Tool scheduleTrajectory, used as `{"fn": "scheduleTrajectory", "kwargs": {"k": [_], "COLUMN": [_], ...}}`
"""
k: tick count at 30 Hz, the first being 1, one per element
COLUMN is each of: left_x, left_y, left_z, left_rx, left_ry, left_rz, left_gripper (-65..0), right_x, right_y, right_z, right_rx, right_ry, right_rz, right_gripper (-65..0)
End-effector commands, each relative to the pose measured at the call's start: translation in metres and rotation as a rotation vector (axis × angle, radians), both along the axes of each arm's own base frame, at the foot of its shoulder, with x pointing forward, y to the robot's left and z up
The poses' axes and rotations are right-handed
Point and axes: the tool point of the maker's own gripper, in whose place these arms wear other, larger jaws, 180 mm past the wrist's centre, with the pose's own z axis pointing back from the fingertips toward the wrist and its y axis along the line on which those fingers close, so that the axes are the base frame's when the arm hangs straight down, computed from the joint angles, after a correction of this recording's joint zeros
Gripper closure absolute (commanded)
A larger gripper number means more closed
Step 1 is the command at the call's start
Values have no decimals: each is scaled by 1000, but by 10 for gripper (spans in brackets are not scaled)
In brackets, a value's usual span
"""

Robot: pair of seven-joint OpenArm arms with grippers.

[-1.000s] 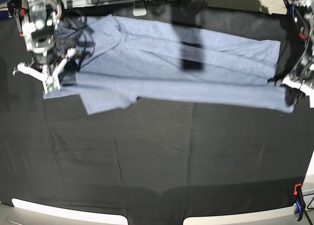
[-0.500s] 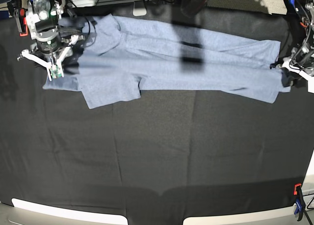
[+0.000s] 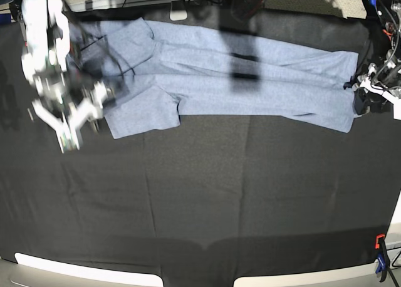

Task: Layout the t-shirt on the table in an organized manner, then fold the t-shirt properly
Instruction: 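Release the fold and move the right gripper to the shirt end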

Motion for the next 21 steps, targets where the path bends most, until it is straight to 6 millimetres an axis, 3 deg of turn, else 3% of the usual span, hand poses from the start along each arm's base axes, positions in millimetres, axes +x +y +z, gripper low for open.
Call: {"fn": "scheduleTrajectory", "kwargs": {"k": [1,12,21], "left_x": [9,9,9], "left_y": [6,6,6], "left_z": [18,18,18], "left_rx": [14,13,14], "left_ry": [-59,-61,-61], "left_rz": [-3,-3,-3], "left_gripper": [-263,-263,-263], "right_x": [11,41,49], "right_y": [-10,0,7], "right_z": [8,-29,-67], "right_rx": [-16,208,195], "right_ry": [-29,120,332], "right_rz": [-19,23,61], "right_gripper": [-308,-308,-307]}}
